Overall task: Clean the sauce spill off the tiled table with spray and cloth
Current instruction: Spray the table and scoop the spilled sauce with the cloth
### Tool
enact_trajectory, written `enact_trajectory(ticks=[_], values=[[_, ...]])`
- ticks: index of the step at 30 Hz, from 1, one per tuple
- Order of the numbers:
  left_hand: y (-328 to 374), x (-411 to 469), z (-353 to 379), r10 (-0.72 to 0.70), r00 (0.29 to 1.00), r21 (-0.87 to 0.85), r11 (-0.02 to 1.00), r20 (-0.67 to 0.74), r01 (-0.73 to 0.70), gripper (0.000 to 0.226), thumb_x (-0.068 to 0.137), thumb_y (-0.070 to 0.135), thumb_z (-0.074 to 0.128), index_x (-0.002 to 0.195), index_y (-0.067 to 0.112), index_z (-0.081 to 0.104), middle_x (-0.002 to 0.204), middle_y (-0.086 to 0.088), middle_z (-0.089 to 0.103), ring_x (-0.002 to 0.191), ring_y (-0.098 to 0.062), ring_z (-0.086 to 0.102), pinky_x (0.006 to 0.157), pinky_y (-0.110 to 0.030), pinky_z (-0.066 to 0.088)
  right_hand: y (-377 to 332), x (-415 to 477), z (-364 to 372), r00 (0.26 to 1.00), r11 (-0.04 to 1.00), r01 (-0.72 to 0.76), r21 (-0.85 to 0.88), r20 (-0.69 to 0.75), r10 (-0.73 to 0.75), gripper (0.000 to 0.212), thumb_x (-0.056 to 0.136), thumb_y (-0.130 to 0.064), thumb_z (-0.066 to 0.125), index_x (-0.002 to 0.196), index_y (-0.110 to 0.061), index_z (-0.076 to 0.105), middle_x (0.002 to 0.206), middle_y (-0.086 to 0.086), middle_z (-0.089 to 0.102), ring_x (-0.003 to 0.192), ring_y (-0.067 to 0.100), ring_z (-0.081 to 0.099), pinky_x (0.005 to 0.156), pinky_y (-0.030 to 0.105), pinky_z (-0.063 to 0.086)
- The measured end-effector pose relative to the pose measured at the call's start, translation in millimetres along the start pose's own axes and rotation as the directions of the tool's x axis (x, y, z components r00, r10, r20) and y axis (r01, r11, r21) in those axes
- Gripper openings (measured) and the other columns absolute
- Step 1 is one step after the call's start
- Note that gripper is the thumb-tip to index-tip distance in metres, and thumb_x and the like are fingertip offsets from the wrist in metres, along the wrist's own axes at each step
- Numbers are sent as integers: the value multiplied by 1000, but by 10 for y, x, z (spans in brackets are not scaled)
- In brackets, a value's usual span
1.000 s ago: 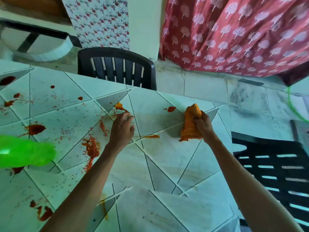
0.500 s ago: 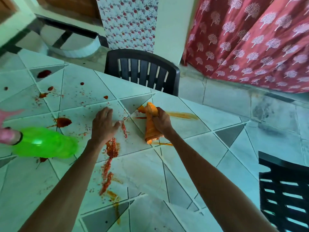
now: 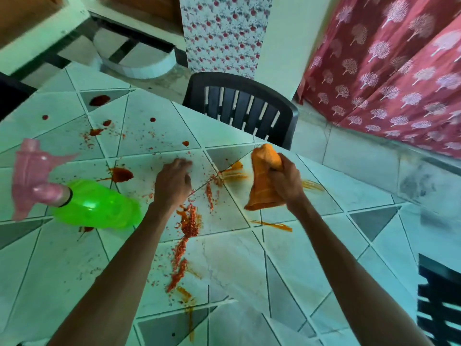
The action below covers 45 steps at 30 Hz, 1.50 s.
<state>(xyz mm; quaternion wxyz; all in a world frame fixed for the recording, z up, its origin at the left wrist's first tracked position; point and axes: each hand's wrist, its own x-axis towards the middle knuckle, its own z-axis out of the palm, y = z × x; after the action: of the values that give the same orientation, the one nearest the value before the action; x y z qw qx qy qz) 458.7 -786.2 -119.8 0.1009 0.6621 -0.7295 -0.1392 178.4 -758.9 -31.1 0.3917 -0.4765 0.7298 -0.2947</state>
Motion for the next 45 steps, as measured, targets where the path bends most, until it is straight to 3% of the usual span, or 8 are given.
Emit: enact_trajectory(ticks=[5, 10, 17, 23, 27, 31, 40, 45], values=[[-8, -7, 18, -5, 999, -10, 1000, -42, 5, 45, 91, 7, 56, 134, 20, 57, 138, 1, 54, 119, -27, 51, 99, -41, 46, 182, 388, -212, 992, 994, -85, -72, -98, 77, 43, 98, -10, 45, 140, -16, 49, 126, 11, 60, 105, 27, 55, 83, 39, 46], [-28, -59, 39, -9, 999, -27, 1000, -44, 8, 56, 86, -3, 58, 137, 18, 55, 142, 1, 51, 124, -26, 48, 102, -40, 45, 6, 684, 181, 986, 980, -165, -111, 14, 168, 48, 97, -10, 42, 144, -19, 46, 132, 15, 57, 113, 32, 57, 92, 43, 51], [-129, -191, -10, -179, 970, -43, 984, -162, 174, 46, 85, -2, 58, 131, 2, 56, 137, -13, 52, 123, -33, 48, 102, -44, 44, -635, 530, 1240, 956, 988, 14, -156, 290, 32, 43, 99, -12, 45, 142, -12, 49, 134, 16, 58, 120, 34, 56, 86, 34, 47], [-306, -308, 16, -302, 933, -98, 953, -195, 288, 53, 74, -10, 62, 126, -6, 56, 125, -24, 55, 112, -44, 52, 94, -51, 46, -901, 330, 1673, 842, 965, 171, -198, 538, -38, 57, 95, -2, 49, 150, -11, 39, 148, 17, 46, 135, 35, 45, 107, 39, 40], [-258, -308, 4, -315, 933, -101, 948, -177, 301, 53, 74, -9, 62, 126, -7, 54, 125, -25, 54, 112, -44, 51, 96, -50, 45, -875, 204, 1369, 865, 936, 271, -225, 484, -134, 55, 94, -3, 52, 147, -15, 44, 144, 11, 54, 128, 29, 51, 100, 36, 43], [-205, -316, -6, -318, 935, -111, 947, -157, 303, 49, 82, -3, 61, 130, -3, 52, 129, -20, 52, 118, -39, 48, 97, -44, 45, -619, 32, 763, 895, 899, 355, -257, 372, -247, 42, 95, -11, 61, 136, -16, 54, 119, 5, 64, 100, 16, 54, 88, 32, 44], [-184, -366, -48, -251, 966, -31, 968, -64, 249, 46, 91, 9, 57, 136, 7, 50, 137, -12, 49, 123, -32, 45, 98, -42, 44, 69, -188, 515, 993, 977, -36, -208, 106, 60, 39, 100, -11, 49, 138, -14, 49, 123, 10, 60, 105, 27, 56, 86, 41, 48], [-256, -408, -83, -214, 976, -67, 975, -33, 212, 56, 86, -3, 58, 141, 6, 47, 146, -10, 44, 131, -31, 41, 105, -40, 43, -89, -342, 1256, 991, 992, -34, -118, 121, 48, 40, 98, -11, 48, 138, -16, 50, 126, 14, 63, 108, 34, 60, 83, 43, 51]])
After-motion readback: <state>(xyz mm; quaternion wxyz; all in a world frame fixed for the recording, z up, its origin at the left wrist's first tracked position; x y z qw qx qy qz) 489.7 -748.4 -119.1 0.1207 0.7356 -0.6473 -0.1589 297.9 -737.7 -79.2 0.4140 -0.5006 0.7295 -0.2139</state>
